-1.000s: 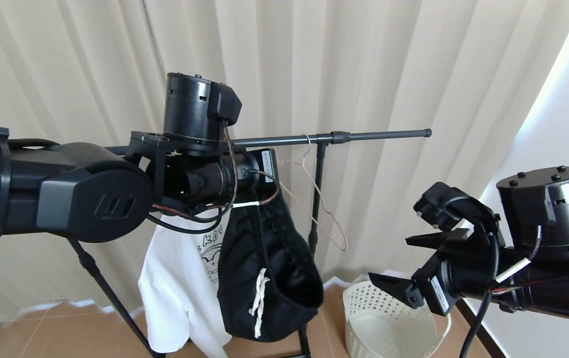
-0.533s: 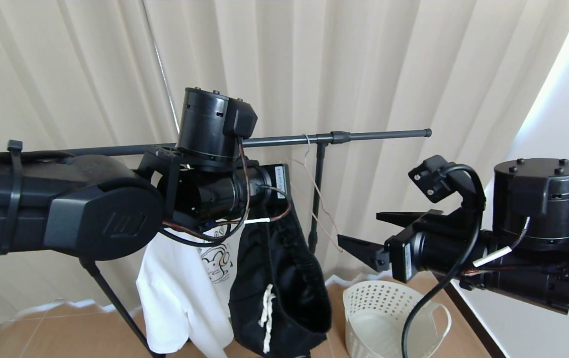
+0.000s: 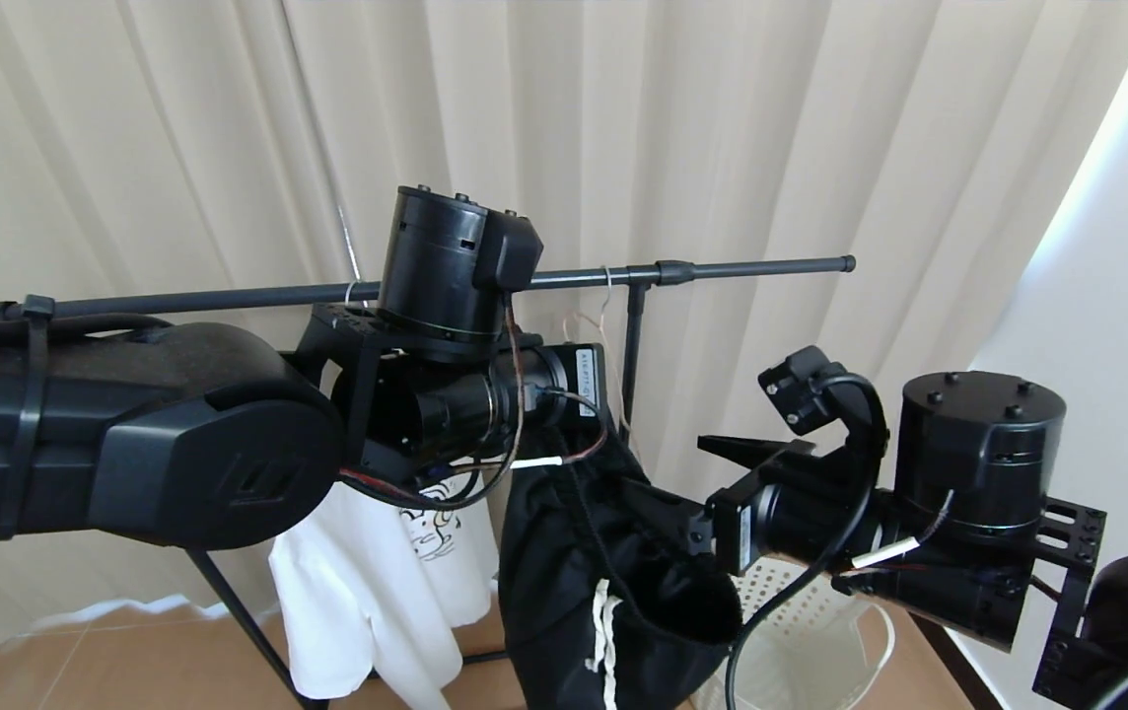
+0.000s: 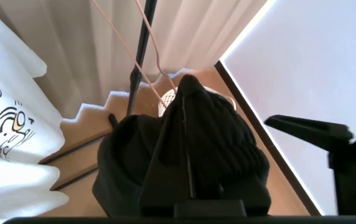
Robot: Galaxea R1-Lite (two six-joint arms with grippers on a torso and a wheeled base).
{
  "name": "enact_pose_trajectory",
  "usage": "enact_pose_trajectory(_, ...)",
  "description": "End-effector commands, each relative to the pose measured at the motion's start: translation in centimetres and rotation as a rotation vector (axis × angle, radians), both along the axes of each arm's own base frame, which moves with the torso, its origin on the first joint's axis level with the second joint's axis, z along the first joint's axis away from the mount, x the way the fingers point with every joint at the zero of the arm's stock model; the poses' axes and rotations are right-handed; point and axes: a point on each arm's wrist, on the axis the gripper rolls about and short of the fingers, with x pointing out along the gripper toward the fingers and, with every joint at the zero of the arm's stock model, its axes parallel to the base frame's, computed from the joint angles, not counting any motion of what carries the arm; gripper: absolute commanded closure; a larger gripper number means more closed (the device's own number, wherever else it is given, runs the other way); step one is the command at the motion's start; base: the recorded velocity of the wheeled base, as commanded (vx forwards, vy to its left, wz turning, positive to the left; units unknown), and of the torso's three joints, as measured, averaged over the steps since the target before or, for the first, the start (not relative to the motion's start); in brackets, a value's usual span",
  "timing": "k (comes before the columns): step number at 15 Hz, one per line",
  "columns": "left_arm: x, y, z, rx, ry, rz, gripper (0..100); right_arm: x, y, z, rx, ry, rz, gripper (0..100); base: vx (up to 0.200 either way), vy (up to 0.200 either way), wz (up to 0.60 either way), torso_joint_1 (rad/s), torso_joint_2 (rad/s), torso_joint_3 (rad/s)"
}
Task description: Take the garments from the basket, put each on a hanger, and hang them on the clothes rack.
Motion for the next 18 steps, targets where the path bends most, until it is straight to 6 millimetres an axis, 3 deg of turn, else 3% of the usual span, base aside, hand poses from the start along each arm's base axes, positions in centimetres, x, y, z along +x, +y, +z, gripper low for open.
enact_pose_trajectory(1,-0.2,-0.2,0.0,0.0,-0.001,-0.006,100,0.4,0.5,-1.7,-0.035,0.041,0.003,0,0.0,0.0,0.0,0.0,0.0,0.0)
enact_pose_trajectory(6,-0.5,-0.3,0.0,0.006,-0.003,-0.004,100,1.3,0.9,-3.2,-0.073,0.074,-0.011,0,0.0,0.0,0.0,0.0,0.0,0.0)
enact_pose_trajectory(9,-0.7,-0.2,0.1,0.004,-0.005,-0.004,100,2.0,0.1,-3.5,-0.084,0.076,-0.043,0,0.0,0.0,0.0,0.0,0.0,0.0)
enact_pose_trajectory(13,-0.8,0.1,0.5,-0.002,-0.013,-0.003,100,3.3,-2.8,-4.1,-0.203,0.023,-0.094,0,0.0,0.0,0.0,0.0,0.0,0.0)
enact_pose_trajectory(18,-0.8,0.1,0.4,0.0,-0.011,-0.003,100,3.2,-4.1,-4.9,-0.294,0.003,-0.087,0,0.0,0.0,0.0,0.0,0.0,0.0)
